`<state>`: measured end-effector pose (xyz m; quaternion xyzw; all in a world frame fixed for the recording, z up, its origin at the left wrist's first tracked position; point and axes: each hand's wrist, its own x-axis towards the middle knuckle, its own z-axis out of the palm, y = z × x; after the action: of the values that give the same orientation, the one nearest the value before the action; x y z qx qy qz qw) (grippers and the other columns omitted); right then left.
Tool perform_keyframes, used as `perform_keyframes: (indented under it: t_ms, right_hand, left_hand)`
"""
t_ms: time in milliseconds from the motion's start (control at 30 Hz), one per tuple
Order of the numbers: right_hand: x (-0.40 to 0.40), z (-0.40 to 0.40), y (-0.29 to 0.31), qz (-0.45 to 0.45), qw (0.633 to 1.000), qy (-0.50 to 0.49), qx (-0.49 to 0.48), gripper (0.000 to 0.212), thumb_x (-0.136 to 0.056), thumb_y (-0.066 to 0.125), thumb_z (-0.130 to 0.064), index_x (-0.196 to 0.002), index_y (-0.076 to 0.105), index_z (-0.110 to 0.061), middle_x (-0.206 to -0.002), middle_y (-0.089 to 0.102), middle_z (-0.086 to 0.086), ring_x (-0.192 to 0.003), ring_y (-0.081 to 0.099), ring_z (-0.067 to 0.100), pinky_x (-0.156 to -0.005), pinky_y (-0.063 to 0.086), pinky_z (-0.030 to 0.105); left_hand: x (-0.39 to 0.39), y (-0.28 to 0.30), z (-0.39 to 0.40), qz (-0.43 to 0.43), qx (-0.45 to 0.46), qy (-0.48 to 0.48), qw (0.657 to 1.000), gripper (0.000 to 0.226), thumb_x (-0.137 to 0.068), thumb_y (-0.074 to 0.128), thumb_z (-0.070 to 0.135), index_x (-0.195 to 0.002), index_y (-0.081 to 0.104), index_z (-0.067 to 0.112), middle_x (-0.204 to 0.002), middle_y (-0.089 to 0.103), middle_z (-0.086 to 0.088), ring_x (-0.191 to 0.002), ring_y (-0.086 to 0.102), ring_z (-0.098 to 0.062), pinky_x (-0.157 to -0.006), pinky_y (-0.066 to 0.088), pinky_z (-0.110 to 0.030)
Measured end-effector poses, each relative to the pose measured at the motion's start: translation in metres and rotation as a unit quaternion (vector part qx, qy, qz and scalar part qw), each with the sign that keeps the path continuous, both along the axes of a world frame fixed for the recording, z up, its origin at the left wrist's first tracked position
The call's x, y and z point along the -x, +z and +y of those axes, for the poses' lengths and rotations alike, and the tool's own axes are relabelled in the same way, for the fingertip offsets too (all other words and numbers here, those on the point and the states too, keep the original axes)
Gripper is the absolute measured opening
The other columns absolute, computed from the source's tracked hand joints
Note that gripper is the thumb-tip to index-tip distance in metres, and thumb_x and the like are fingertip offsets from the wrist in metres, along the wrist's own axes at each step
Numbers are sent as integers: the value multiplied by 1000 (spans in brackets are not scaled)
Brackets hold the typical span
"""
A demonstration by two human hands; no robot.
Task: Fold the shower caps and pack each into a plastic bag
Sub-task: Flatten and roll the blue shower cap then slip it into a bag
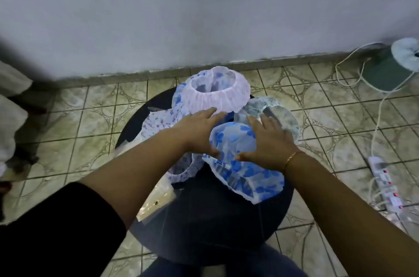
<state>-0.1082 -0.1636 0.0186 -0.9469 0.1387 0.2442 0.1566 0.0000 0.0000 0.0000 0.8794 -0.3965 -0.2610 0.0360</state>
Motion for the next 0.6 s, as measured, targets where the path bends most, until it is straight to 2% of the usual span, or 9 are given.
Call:
perform_keyframes:
  t_ms: [133, 200, 267, 333, 467, 600]
  right_hand:
    - [-11, -10, -23, -25, 1000, 12, 10, 119, -63, 68, -70, -149, -6, -35, -159, -3, 1, -146, 1, 23, -115, 16, 50]
    - [-14, -13, -30, -28, 999, 25, -16, 121, -60, 72, -66, -149, -4, -34, -159, 4, -2, -145, 10, 20, -115, 20, 39]
    - [-16, -17, -38, -31, 998, 24, -43, 118, -62, 75, -58, -150, 1, -33, -157, 11, -6, -141, 18, 15, -107, 22, 24]
    - [-14, -18, -42, -43, 998, 29, -48, 112, -64, 75, -53, -150, 6, -34, -156, 17, -10, -138, 25, 13, -94, 22, 17]
    - [-6, -16, -52, -91, 994, 59, -15, 98, -64, 71, -58, -146, 19, -41, -149, 34, -11, -121, 43, 13, -88, 28, 19]
    - [5, -13, -63, -136, 988, 78, 6, 96, -66, 70, -59, -146, 22, -37, -148, 36, -8, -127, 41, 16, -91, 29, 22]
  left_hand:
    - [-16, -27, -11, 10, 15, -45, 999, 123, -62, 80, 56, -152, 2, 26, -160, 5, 4, -146, 9, -13, -116, 15, -30]
    - [-19, -37, -15, 46, 39, -45, 997, 124, -60, 84, 51, -152, 5, 27, -158, 13, 8, -143, 17, -11, -112, 17, -25]
    - [-23, -49, -18, 73, 60, -35, 995, 123, -58, 86, 48, -152, 8, 30, -156, 19, 12, -140, 23, -9, -109, 19, -21]
    - [-24, -59, -19, 67, 67, -40, 995, 121, -59, 85, 47, -151, 9, 32, -155, 21, 14, -138, 26, -7, -104, 19, -18]
    - [-20, -68, -21, 22, 91, -30, 995, 114, -59, 84, 49, -150, 16, 36, -152, 31, 13, -136, 33, -10, -106, 23, -24]
    - [-7, -71, -17, -27, 119, -6, 993, 103, -64, 81, 48, -148, 22, 37, -146, 42, 8, -133, 40, -12, -101, 28, -24]
